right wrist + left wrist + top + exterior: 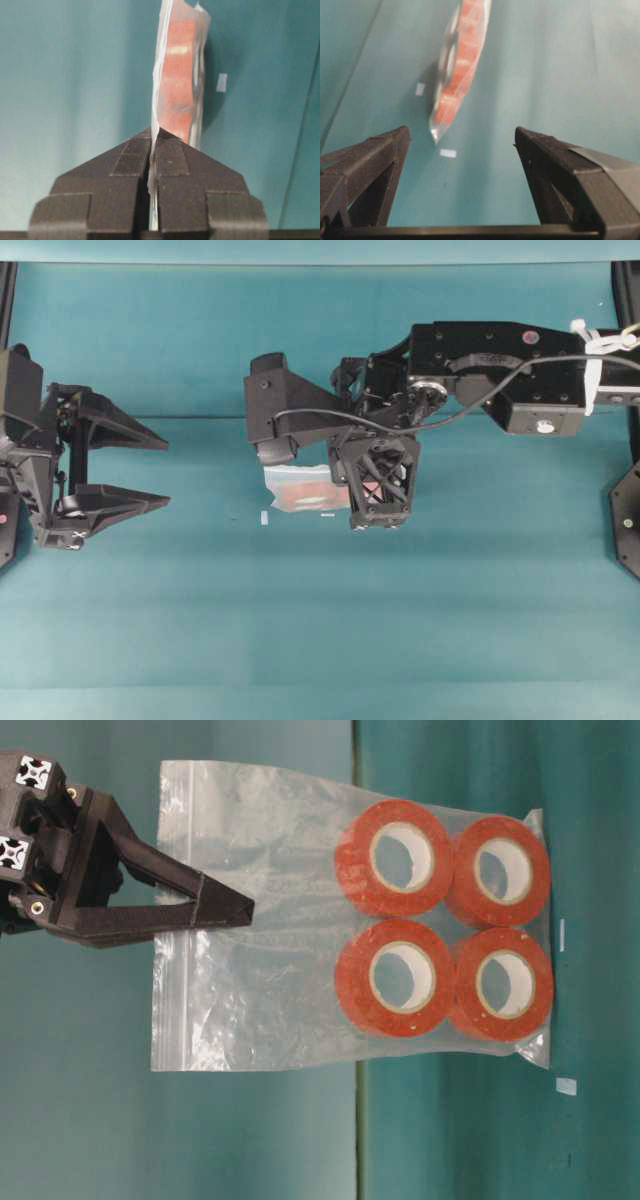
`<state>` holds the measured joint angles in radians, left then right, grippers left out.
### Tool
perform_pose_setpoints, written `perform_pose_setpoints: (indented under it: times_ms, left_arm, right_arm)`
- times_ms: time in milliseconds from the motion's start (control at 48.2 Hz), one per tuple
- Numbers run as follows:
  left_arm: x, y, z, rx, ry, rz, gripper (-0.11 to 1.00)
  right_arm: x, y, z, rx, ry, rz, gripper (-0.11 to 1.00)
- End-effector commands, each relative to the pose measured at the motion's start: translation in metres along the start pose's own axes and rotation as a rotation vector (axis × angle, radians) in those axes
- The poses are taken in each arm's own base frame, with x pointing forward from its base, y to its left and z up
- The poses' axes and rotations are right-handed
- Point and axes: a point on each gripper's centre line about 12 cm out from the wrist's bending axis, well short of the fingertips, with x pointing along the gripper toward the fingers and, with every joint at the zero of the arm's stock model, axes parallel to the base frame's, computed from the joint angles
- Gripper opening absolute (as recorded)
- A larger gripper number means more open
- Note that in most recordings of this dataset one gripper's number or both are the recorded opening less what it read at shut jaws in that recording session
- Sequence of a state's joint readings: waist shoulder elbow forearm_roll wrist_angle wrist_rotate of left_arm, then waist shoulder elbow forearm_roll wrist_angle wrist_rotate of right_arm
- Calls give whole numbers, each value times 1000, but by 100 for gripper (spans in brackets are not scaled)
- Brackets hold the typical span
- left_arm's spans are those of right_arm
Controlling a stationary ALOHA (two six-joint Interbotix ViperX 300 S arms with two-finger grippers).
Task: Hand over the clear zip bag and make it stand upright.
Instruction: 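Hold the bag hanging vertically from the right gripper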
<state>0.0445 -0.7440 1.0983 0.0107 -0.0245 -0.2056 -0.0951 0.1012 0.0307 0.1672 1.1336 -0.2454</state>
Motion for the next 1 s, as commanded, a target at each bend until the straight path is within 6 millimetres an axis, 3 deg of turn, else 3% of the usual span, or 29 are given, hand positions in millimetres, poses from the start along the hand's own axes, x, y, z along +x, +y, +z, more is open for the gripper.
perform_pose_setpoints:
  times_ms: [0,684,974]
  left_arm:
    - [1,1,5,0,-13,3,91]
    - [0,1,3,3,-10,4,91]
    - [7,3,-7,19,-3,6,91]
  right_arm:
    - [-11,3,7,1,-35,-4,0]
    - [-10,7,10,20,-21,4,0]
    - [-7,7,8,24,-18,3,0]
